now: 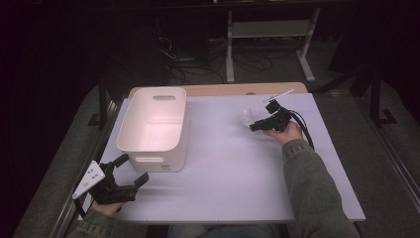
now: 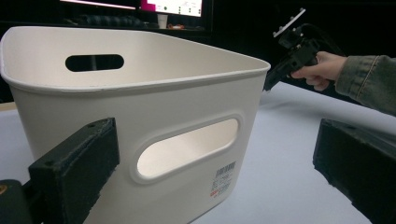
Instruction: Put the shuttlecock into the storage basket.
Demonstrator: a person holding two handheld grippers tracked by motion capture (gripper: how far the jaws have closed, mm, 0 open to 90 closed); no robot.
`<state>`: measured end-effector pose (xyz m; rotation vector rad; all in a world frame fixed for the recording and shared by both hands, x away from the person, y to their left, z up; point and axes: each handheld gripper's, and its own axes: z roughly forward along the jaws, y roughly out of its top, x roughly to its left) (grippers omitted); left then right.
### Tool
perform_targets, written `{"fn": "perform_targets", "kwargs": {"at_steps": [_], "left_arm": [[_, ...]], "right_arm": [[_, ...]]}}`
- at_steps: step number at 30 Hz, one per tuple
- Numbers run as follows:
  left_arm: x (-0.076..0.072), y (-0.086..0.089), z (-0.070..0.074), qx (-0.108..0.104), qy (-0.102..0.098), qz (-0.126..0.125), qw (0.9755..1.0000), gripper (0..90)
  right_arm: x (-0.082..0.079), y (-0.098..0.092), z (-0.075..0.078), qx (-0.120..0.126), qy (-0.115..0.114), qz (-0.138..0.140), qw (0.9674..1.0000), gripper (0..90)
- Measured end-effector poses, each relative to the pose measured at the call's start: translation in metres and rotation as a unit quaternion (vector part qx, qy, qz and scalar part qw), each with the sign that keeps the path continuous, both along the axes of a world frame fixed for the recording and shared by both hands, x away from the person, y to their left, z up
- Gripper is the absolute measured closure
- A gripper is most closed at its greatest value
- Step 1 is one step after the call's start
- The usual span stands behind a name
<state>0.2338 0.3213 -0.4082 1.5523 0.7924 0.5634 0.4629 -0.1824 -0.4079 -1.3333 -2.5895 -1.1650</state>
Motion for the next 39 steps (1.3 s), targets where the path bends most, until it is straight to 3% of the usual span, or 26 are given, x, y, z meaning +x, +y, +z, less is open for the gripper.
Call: {"fn": "perform_targets", "kwargs": {"at_steps": [7, 18, 39], "left_arm": [[0.000, 0.000, 0.000, 0.001, 0.000, 0.000, 1.0000, 0.0], [0.000, 0.000, 0.000, 0.001, -0.001, 0.001, 1.0000, 0.0], [-0.001, 0.000, 0.000, 0.000, -0.003, -0.001, 1.0000, 0.0]], "right_arm": [[-0.007, -0.003, 0.013, 0.007, -0.009, -0.004, 0.9999, 63.9], [-0.018, 0.000, 0.029, -0.002, -0.022, 0.003, 0.9998, 63.9], [-0.034, 0.004, 0.054, 0.023, -0.041, 0.006, 0.9989, 63.9]]}}
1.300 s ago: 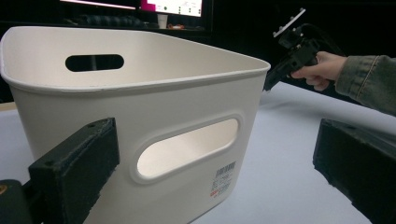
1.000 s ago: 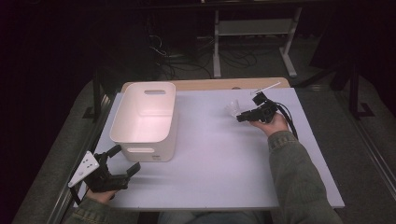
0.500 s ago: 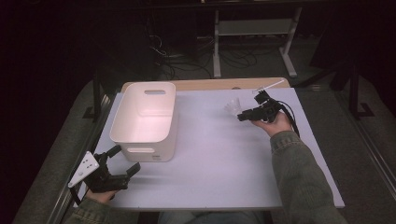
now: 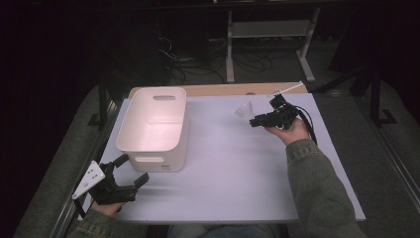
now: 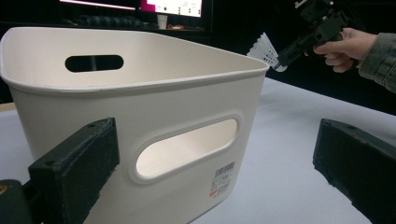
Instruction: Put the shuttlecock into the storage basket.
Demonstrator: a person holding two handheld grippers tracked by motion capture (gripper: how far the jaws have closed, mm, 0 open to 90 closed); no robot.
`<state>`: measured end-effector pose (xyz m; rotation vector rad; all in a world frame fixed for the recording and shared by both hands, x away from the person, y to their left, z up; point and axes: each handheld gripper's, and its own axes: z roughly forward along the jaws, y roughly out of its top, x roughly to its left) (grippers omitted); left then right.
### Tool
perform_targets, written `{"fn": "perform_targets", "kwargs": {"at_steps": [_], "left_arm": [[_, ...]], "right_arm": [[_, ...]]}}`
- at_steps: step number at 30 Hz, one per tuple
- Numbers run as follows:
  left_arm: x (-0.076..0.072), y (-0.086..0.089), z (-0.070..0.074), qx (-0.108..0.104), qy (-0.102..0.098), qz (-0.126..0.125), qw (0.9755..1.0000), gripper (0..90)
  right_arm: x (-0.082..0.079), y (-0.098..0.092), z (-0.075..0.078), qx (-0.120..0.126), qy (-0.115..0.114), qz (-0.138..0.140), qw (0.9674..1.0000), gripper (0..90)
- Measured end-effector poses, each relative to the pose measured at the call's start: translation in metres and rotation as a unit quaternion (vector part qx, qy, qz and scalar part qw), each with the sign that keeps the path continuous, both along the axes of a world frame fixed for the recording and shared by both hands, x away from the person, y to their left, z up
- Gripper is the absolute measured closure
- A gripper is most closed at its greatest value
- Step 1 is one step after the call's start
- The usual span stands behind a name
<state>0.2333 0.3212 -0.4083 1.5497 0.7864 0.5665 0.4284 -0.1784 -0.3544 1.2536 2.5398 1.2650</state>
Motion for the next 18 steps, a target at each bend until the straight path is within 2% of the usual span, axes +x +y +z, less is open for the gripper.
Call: {"fn": "perform_targets", "kwargs": {"at_steps": [6, 9, 13, 18], "left_arm": [[0.000, 0.000, 0.000, 0.001, 0.001, 0.001, 1.0000, 0.0], [0.000, 0.000, 0.000, 0.000, 0.001, 0.001, 1.0000, 0.0], [0.000, 0.000, 0.000, 0.000, 0.002, 0.002, 1.0000, 0.0], [0.000, 0.000, 0.000, 0.002, 0.002, 0.001, 1.0000, 0.0]], "right_arm": [[-0.003, 0.009, 0.007, -0.001, -0.003, 0.010, 0.9999, 63.9], [-0.005, 0.015, 0.012, -0.002, -0.013, 0.022, 0.9997, 63.9], [-0.005, 0.018, 0.017, 0.011, -0.013, 0.023, 0.9996, 63.9], [-0.006, 0.024, 0.022, 0.011, -0.017, 0.031, 0.9993, 63.9]]}}
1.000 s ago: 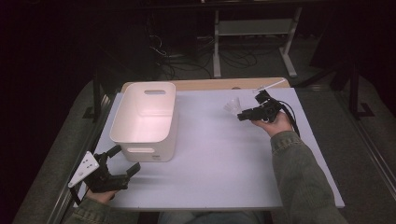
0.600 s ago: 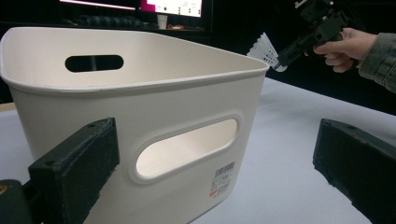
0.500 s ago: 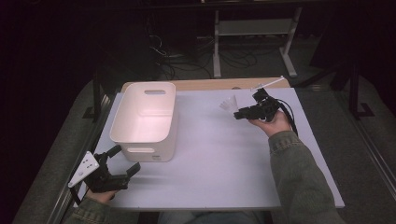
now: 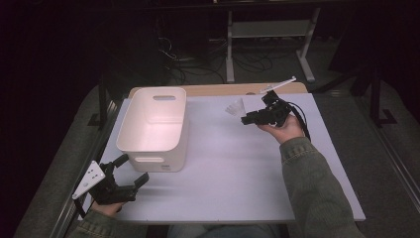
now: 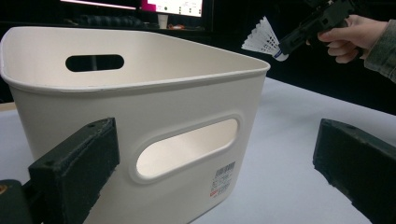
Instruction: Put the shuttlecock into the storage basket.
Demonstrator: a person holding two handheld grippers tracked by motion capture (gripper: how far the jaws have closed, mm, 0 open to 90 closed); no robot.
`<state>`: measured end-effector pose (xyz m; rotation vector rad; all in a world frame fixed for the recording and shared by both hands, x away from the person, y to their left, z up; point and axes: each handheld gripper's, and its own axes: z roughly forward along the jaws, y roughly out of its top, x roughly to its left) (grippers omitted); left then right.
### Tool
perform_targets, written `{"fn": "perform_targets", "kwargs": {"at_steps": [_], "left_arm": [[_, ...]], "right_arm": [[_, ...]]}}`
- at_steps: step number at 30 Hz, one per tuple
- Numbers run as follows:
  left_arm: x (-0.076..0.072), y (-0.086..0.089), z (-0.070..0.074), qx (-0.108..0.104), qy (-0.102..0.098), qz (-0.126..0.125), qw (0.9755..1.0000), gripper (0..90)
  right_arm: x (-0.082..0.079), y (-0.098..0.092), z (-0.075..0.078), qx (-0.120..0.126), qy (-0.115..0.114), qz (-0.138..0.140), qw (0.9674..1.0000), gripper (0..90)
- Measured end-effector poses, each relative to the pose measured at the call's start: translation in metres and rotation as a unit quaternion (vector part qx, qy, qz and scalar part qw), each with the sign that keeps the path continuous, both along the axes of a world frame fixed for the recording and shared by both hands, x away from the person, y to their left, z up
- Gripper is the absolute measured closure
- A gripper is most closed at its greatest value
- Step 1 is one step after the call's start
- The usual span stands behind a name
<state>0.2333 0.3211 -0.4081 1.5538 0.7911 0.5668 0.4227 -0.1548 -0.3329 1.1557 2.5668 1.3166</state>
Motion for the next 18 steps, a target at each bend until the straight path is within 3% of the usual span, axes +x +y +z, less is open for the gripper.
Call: {"fn": "perform_targets", "kwargs": {"at_steps": [18], "left_arm": [[0.000, 0.000, 0.000, -0.001, 0.001, 0.001, 1.0000, 0.0]], "right_arm": [[-0.007, 0.026, 0.024, 0.005, -0.027, 0.023, 0.9994, 63.9]]}}
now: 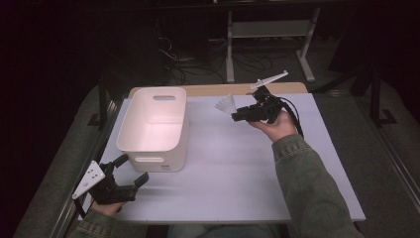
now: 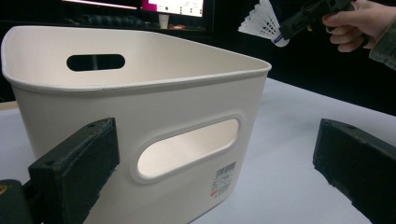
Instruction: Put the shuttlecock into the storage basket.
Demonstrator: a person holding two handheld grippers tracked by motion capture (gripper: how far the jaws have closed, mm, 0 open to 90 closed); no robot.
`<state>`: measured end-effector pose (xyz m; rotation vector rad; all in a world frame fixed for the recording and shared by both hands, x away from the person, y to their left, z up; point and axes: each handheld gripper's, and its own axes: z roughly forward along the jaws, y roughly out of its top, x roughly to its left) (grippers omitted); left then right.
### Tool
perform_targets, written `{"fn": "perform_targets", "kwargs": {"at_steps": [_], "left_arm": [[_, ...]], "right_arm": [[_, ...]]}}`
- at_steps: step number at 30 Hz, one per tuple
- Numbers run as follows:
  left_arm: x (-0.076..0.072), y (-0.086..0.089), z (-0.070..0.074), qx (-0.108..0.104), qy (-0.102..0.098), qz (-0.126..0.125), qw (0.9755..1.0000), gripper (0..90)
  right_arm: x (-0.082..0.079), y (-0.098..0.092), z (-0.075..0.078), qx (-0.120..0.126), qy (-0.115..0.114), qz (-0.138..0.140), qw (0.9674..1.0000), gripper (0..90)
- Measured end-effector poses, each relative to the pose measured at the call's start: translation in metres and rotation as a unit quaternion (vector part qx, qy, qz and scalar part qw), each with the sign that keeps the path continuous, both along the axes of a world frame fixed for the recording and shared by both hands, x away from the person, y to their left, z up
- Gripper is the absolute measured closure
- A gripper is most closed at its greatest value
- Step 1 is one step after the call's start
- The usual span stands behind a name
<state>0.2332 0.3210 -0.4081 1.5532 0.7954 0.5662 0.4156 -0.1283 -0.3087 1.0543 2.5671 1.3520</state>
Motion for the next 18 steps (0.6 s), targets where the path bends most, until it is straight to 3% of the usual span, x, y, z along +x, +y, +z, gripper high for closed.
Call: {"fn": "perform_targets", "kwargs": {"at_steps": [3, 18], "left_arm": [[0.000, 0.000, 0.000, -0.001, 0.000, 0.002, 1.0000, 0.0], [0.001, 0.000, -0.001, -0.004, 0.000, -0.001, 1.0000, 0.0]], "right_arm": [[0.000, 0.005, 0.002, -0.003, 0.007, 0.005, 1.0000, 63.9], [-0.007, 0.033, 0.017, 0.000, -0.010, 0.034, 0.9994, 63.9]]}}
